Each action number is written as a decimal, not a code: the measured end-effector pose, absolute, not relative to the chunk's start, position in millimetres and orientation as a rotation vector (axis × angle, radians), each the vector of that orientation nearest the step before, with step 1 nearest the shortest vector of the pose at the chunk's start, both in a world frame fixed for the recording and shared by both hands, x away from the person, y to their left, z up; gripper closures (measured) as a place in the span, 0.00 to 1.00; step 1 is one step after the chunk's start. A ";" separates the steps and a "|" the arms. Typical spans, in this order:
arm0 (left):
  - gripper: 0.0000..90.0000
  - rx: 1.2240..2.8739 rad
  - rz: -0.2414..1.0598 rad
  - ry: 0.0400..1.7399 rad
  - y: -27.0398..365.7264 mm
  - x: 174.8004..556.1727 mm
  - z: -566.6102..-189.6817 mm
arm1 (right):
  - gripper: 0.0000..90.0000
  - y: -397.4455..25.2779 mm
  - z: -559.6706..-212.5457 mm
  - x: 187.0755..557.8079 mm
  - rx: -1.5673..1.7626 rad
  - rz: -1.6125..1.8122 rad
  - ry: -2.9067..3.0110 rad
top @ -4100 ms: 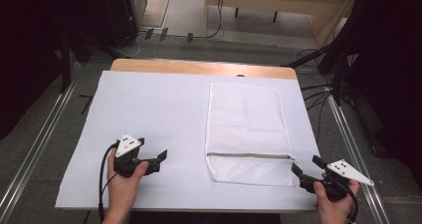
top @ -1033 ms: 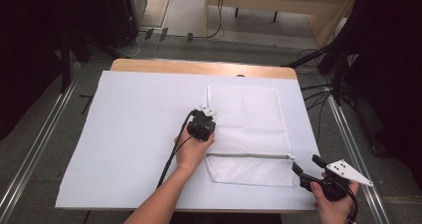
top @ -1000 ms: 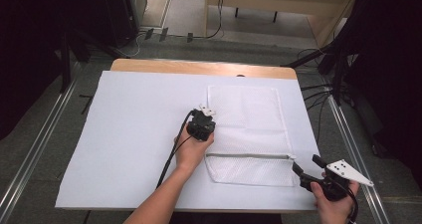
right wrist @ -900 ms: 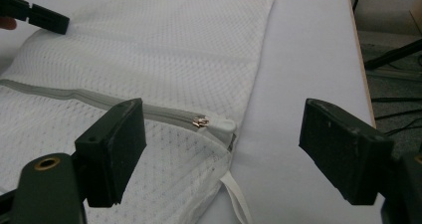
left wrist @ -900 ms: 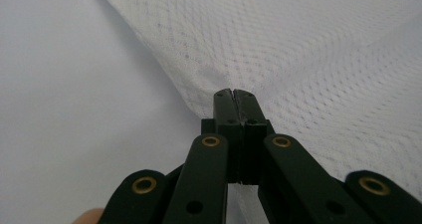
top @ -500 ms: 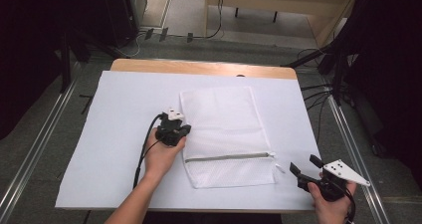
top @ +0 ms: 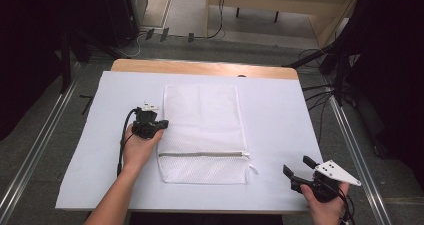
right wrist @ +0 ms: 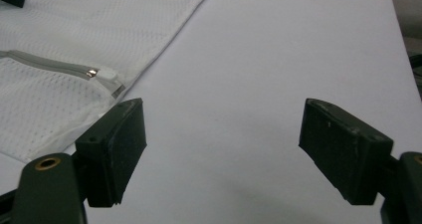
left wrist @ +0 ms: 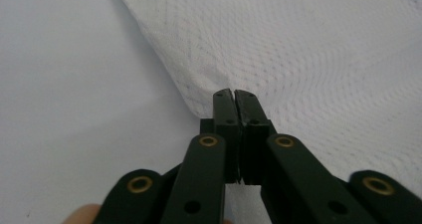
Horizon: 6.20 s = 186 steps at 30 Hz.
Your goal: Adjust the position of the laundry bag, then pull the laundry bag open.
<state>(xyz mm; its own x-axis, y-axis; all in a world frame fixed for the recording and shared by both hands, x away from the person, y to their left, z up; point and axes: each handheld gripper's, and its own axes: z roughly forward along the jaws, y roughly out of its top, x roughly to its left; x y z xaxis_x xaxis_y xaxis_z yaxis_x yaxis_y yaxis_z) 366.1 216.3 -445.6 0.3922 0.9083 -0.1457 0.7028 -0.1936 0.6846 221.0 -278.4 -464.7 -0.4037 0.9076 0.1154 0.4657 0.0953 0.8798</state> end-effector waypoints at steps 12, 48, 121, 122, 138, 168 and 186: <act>0.37 1.741 0.468 1.255 220.9 286.8 -435.1 | 0.19 -261.9 -456.6 221.4 1.355 1.388 1.917; 0.55 1.810 0.385 1.151 193.9 266.9 -438.5 | 0.63 -187.9 -479.1 249.9 1.398 1.383 2.163; 0.97 1.865 -0.146 1.125 64.1 298.4 -448.9 | 1.00 -148.2 -466.0 236.5 1.189 1.249 2.101; 0.97 1.862 -0.149 1.109 66.0 298.4 -449.2 | 1.00 -148.7 -465.8 236.6 1.190 1.255 2.096; 0.97 1.920 0.002 1.155 91.0 298.2 -454.3 | 1.00 -152.1 -455.1 233.1 1.173 1.236 2.064; 0.97 1.804 0.143 1.378 236.5 275.6 -458.3 | 1.00 -160.6 -439.7 228.9 1.161 1.233 2.000; 0.37 1.648 0.308 1.354 280.5 251.0 -454.3 | 1.00 -166.2 -440.0 228.9 1.180 1.263 2.007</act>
